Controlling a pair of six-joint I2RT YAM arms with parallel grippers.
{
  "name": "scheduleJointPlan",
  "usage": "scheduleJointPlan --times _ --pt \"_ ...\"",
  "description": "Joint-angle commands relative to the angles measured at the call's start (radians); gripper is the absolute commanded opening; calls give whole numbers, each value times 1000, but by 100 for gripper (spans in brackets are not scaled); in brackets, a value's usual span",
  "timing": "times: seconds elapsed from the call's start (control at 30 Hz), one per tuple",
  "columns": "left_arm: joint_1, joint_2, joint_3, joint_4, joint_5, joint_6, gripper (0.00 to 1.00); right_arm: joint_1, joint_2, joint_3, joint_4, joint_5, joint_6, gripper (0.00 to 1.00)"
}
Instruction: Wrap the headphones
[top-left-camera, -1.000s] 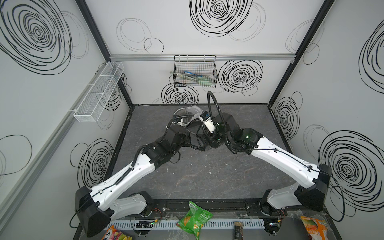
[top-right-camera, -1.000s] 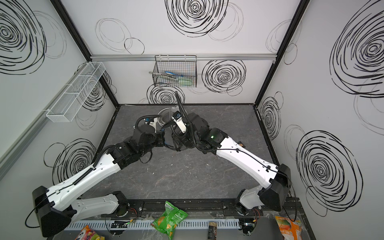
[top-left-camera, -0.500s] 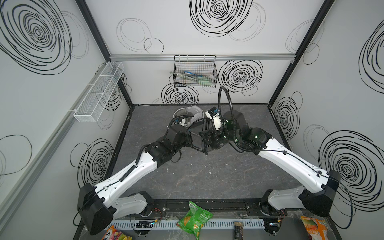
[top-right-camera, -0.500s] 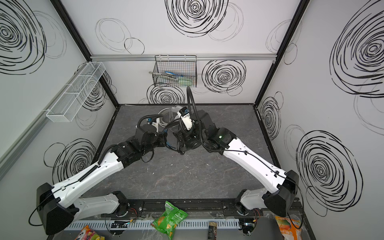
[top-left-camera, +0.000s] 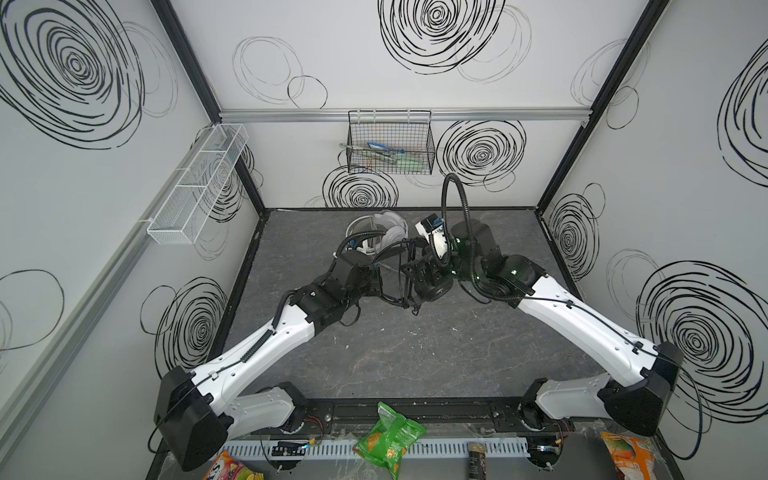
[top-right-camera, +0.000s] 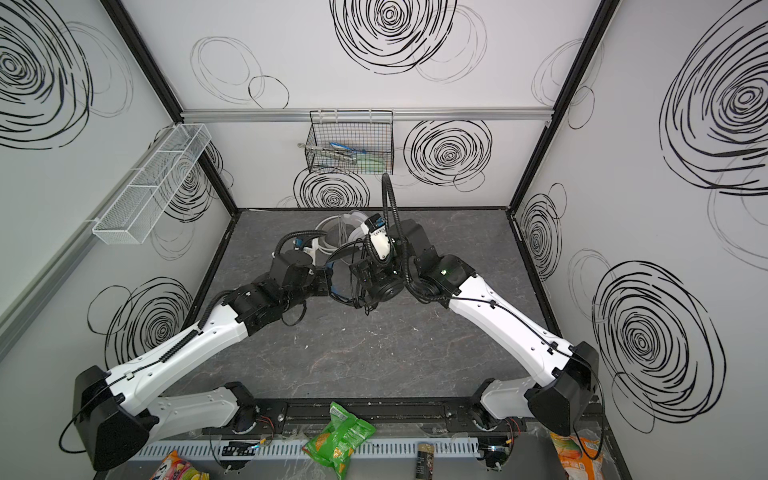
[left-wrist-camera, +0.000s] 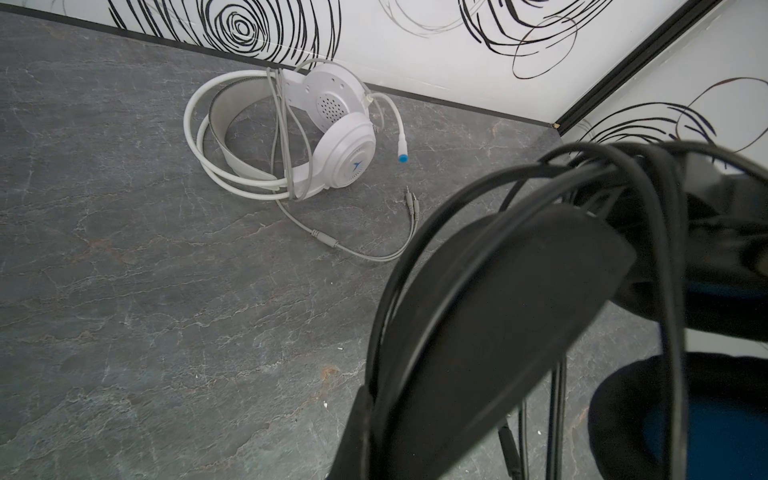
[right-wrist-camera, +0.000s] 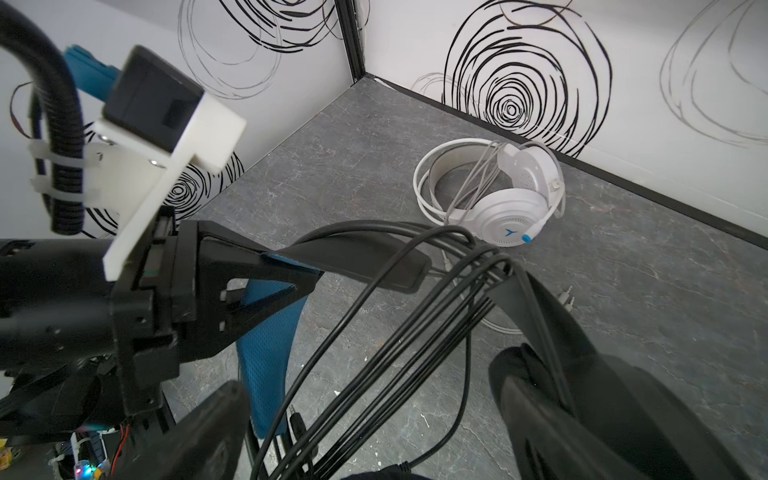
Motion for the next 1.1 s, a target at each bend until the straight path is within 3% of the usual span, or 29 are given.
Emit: scheduleJointPlan --times 0.0,0.2,0.53,0.87,1.07 --pt "14 -33 -5 -1 51 -2 0 -67 -82 6 77 103 -43 100" --pt "21 18 10 35 70 -26 0 -57 -207 -54 192 50 -73 100" --pt "-8 212 92 150 75 -105 0 -113 -249 -12 129 168 -105 97" --pt "-43 490 328 201 62 -200 0 -295 -238 36 83 307 -63 97" --pt "-52 730 582 188 69 -252 0 -309 -263 5 105 350 -70 97"
